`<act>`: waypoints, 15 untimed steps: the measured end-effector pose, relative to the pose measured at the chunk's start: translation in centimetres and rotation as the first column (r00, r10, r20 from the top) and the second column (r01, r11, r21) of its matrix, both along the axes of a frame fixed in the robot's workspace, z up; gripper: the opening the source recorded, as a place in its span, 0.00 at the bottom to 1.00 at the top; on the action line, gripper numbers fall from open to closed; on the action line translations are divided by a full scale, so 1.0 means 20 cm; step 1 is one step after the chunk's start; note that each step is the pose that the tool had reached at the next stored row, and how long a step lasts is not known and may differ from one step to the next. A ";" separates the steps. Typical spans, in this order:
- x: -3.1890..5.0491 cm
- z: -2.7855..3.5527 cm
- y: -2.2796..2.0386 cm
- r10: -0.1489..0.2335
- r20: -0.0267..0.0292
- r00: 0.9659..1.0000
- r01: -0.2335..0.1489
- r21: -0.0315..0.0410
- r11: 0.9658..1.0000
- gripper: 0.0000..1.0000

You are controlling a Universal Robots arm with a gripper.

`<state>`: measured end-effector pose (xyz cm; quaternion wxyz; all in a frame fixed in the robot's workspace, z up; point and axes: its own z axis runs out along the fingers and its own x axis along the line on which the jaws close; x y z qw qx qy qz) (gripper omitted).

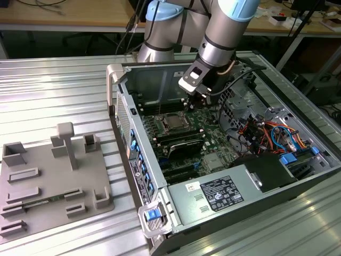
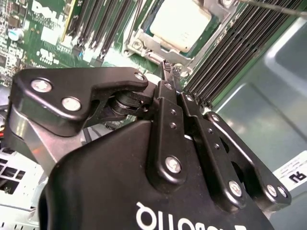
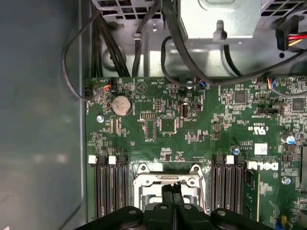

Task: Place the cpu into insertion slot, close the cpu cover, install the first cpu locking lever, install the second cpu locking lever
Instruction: 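Close the cpu cover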

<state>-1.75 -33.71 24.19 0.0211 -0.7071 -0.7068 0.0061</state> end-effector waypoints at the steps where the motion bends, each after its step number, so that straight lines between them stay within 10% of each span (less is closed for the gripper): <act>1: -0.008 -0.002 0.000 0.000 -0.001 1.000 0.000 0.000 1.000 0.11; 15: -0.194 -0.073 0.000 0.007 -0.015 1.000 -0.007 0.000 1.000 0.11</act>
